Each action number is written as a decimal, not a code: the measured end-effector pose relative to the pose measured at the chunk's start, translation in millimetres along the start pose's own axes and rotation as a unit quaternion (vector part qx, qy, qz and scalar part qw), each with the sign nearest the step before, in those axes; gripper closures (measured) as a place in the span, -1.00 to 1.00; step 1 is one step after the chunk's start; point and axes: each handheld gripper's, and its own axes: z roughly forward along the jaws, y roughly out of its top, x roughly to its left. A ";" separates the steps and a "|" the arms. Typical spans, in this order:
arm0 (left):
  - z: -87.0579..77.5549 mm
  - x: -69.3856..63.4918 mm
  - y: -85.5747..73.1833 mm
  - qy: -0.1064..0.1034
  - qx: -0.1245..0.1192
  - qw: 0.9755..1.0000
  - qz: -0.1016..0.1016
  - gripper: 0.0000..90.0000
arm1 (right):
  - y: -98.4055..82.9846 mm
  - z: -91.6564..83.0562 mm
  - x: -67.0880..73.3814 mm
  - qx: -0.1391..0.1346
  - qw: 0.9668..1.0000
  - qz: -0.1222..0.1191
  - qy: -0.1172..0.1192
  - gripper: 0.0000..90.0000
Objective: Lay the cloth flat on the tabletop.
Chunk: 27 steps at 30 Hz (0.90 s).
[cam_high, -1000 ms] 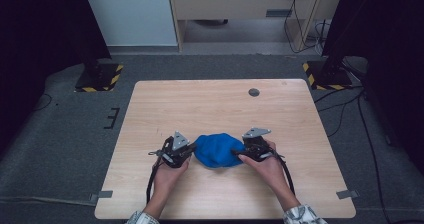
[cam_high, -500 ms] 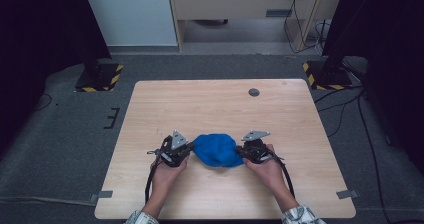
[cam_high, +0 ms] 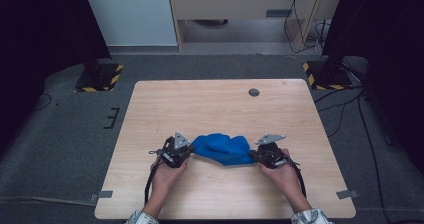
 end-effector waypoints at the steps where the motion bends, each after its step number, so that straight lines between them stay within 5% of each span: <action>1: 1.0 -1.4 -0.6 -0.001 0.003 1.000 0.001 0.99 | -3.2 0.8 -1.5 0.007 1.000 0.001 0.003 0.90; 4: 2.8 -4.9 -1.4 -0.001 0.006 1.000 0.013 0.97 | -6.4 1.5 -2.6 0.010 1.000 0.007 0.011 0.83; 5: 1.3 -7.0 -0.8 0.005 -0.013 1.000 0.025 0.90 | -4.6 -0.3 -3.3 -0.006 1.000 0.003 0.016 0.40; 6: 0.3 -7.0 -0.1 0.007 -0.021 0.999 0.026 0.82 | -3.3 -1.4 -3.6 -0.011 1.000 -0.003 0.017 0.24; 9: -4.1 -6.1 2.0 0.020 -0.047 0.999 0.011 0.38 | 1.6 -6.3 -5.6 -0.031 0.999 -0.010 0.014 -0.05; 13: -9.9 -1.8 5.4 0.022 -0.071 0.997 0.002 0.21 | 10.9 -8.8 -8.3 -0.056 0.998 -0.014 0.009 -0.25; 18: -3.2 7.8 10.1 0.037 -0.069 0.997 0.000 0.14 | 24.1 1.0 -8.3 -0.065 0.998 -0.010 0.017 -0.29; 23: 25.3 10.2 15.3 0.048 -0.034 0.998 0.039 0.16 | 33.7 33.0 -15.0 -0.018 1.000 -0.009 -0.001 -0.09; 27: 38.4 8.4 14.7 0.042 -0.013 0.998 0.044 0.14 | 26.8 42.9 -18.6 0.000 1.000 -0.013 -0.015 0.06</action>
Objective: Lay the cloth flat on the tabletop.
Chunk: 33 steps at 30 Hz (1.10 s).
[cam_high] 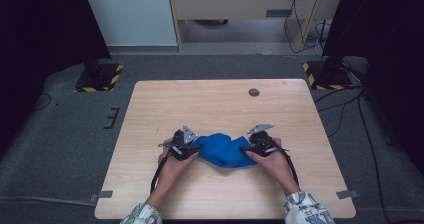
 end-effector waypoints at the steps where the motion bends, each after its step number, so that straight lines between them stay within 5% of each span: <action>1: 2.3 0.1 -1.0 -0.003 0.006 1.000 0.000 0.15 | -0.7 -0.3 -0.5 -0.004 1.000 0.004 0.004 0.13; 3: 4.5 2.1 -2.9 -0.018 0.009 1.000 -0.012 0.26 | -2.1 -0.7 -1.9 -0.015 1.000 0.012 0.025 0.33; 6: 3.6 2.6 -3.3 -0.040 0.011 0.999 -0.022 0.49 | -3.2 -1.8 2.2 -0.015 1.000 -0.011 0.024 0.79; 8: 3.2 1.2 -3.3 -0.055 0.014 0.998 -0.018 0.72 | -4.0 -4.1 4.5 -0.022 0.999 -0.017 0.030 0.92; 15: -4.3 1.6 -4.9 -0.053 0.013 0.998 -0.021 0.87 | -13.3 -20.6 2.0 -0.030 0.999 -0.018 0.023 0.95; 19: -17.7 0.3 -10.8 -0.036 0.017 0.999 -0.034 0.87 | -21.1 -40.6 -16.1 -0.045 0.999 0.000 -0.004 0.95; 33: -46.7 -9.6 -28.3 -0.025 0.032 0.998 -0.040 0.87 | -29.9 -40.3 -30.5 -0.035 0.998 0.026 -0.038 0.94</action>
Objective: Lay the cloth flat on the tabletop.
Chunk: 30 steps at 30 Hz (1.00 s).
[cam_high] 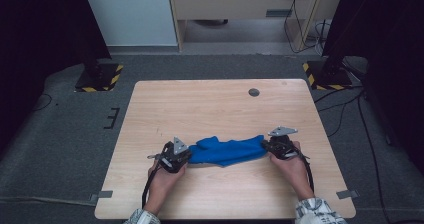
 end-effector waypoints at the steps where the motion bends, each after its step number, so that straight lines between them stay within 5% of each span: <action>1: 0.0 0.0 0.0 0.000 0.000 1.000 0.000 0.87 | 0.1 0.3 0.2 0.000 1.000 -0.001 -0.003 0.94; 10: -5.2 -0.9 -0.6 0.006 -0.011 1.000 0.007 0.66 | -1.1 2.2 2.4 0.006 1.000 -0.011 -0.010 0.94; 17: -19.1 11.5 7.4 0.006 -0.088 0.996 -0.017 0.29 | -2.4 2.6 2.0 0.004 1.000 -0.008 -0.008 0.93; 22: -9.9 22.0 15.2 0.009 -0.094 0.995 -0.018 0.22 | -3.8 4.9 1.0 0.004 1.000 -0.002 -0.006 0.92; 26: 5.4 30.7 22.0 -0.008 -0.104 0.994 -0.018 0.17 | -4.8 6.6 1.4 0.007 1.000 -0.001 -0.006 0.92; 30: 15.1 31.4 16.7 -0.044 -0.092 0.995 0.006 0.14 | -6.2 7.4 0.8 0.009 1.000 0.002 -0.003 0.91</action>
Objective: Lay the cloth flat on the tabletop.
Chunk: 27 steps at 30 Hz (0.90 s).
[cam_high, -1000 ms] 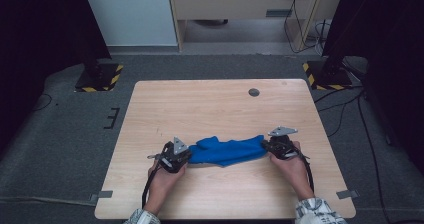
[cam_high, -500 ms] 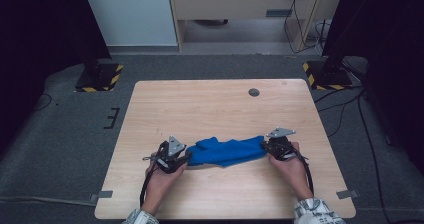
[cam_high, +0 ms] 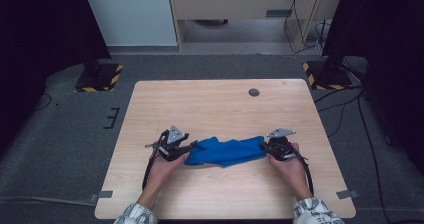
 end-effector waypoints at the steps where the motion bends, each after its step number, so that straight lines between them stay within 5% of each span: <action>1: 0.2 -0.2 -1.7 -0.001 0.002 1.000 0.000 0.13 | 0.0 -0.3 0.1 0.000 1.000 0.001 0.000 0.91; 15: 26.4 -7.8 -7.9 -0.013 0.036 0.999 -0.002 0.21 | -1.4 -0.6 0.0 -0.002 1.000 0.010 0.010 0.89; 22: 33.6 -11.5 -3.9 -0.034 0.051 0.998 0.002 0.68 | -0.4 -1.6 -0.9 -0.008 1.000 0.014 0.014 0.90; 27: 23.8 -10.9 3.6 -0.015 0.020 1.000 -0.017 0.88 | 5.2 -13.1 -1.8 -0.046 0.998 0.022 0.021 0.94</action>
